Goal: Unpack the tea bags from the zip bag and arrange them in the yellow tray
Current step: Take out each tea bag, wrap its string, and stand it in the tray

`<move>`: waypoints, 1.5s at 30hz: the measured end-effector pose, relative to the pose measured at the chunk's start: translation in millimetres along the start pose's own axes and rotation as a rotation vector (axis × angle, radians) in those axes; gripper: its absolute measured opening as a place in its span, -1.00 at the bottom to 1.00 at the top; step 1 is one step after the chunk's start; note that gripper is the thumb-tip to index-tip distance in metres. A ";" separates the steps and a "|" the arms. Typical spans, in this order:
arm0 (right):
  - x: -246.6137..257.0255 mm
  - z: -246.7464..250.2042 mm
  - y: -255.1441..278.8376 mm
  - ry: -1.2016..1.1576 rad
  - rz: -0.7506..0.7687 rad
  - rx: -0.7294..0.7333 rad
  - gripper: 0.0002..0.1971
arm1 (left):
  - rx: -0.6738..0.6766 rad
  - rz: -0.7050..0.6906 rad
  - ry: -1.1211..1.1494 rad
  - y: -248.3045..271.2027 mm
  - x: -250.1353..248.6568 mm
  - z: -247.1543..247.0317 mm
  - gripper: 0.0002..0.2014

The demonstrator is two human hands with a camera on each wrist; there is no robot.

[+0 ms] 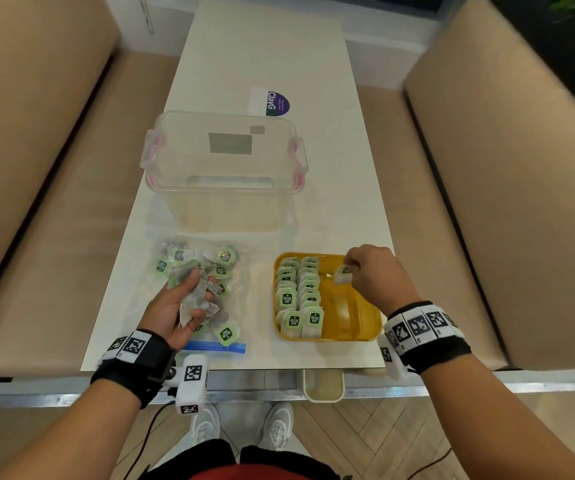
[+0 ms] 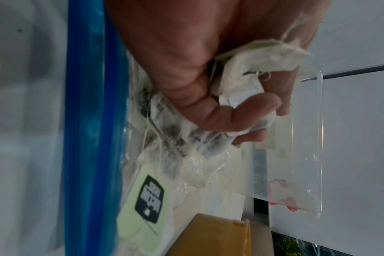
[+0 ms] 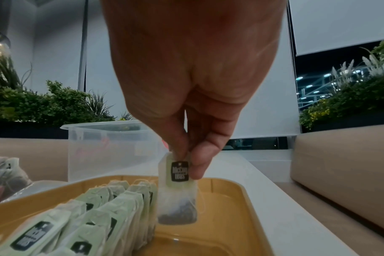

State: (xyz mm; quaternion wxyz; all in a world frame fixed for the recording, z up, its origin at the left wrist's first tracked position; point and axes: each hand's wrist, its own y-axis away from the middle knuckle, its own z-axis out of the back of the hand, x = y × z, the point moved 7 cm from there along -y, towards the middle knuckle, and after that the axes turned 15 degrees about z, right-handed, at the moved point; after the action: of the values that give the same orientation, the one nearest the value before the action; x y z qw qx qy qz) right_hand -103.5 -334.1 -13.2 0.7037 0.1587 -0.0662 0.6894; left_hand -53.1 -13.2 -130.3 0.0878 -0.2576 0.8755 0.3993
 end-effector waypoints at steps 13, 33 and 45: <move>-0.3 -3.3 -6.2 -0.028 -0.063 -0.047 -0.75 | -0.102 -0.040 -0.013 3.6 -1.6 5.5 -0.55; -4.4 -27.6 -20.7 0.028 -0.076 -0.034 -0.75 | -0.103 -0.029 -0.011 13.1 -1.7 -4.9 -0.60; 5.8 -25.8 -26.8 0.014 -0.066 0.037 -0.74 | -0.121 -0.014 0.006 13.9 -0.9 -7.1 -0.79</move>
State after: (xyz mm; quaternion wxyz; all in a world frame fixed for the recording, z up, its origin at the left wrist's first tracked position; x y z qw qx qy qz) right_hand -80.0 -320.5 -39.2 0.7234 0.1689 -0.0431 0.6681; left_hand -59.1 -10.5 -116.2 0.0724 -0.2696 0.8483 0.4500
